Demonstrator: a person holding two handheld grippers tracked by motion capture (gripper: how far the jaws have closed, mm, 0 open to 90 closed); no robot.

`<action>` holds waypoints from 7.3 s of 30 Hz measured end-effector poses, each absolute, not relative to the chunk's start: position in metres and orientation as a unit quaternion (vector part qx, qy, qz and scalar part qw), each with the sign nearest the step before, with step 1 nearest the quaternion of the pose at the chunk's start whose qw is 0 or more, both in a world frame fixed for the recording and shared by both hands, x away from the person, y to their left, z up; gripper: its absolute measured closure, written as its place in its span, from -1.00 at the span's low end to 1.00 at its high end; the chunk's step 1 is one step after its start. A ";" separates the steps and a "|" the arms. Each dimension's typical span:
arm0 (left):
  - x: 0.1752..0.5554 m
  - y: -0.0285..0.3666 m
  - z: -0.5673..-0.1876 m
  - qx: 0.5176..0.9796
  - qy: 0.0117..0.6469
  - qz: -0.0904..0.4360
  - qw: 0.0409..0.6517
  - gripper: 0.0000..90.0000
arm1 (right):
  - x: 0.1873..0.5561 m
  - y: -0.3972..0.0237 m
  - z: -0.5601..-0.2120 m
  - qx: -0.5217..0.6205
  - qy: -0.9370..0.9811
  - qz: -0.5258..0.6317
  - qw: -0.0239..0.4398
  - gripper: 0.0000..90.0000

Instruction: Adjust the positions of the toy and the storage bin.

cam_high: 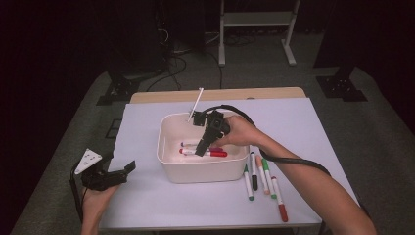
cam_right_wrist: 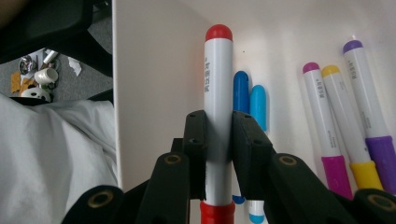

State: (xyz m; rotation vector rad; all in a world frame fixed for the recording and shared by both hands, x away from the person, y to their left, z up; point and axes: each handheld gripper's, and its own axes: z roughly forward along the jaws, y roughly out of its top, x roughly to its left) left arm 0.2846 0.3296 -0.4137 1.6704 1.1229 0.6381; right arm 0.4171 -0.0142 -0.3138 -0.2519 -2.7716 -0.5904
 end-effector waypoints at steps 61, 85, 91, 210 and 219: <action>0.285 0.326 -0.414 0.691 0.464 0.264 0.488 -0.98 | 0.345 -0.244 -0.343 -0.287 -0.910 -0.291 0.070 0.44; 0.285 0.326 -0.413 0.691 0.463 0.263 0.488 -0.99 | 0.321 -0.266 -0.423 -0.378 -0.896 -0.233 0.028 0.38; 0.286 0.325 -0.413 0.692 0.463 0.263 0.488 -0.99 | 0.316 -0.276 -0.421 -0.388 -0.886 -0.252 0.039 0.29; 0.285 0.330 -0.414 0.685 0.467 0.259 0.496 -0.98 | 0.379 -0.151 -0.241 -0.193 -0.940 -0.267 0.091 0.67; 0.283 0.332 -0.414 0.683 0.468 0.261 0.497 -0.98 | 0.392 -0.093 -0.249 -0.141 -0.953 -0.244 0.108 0.67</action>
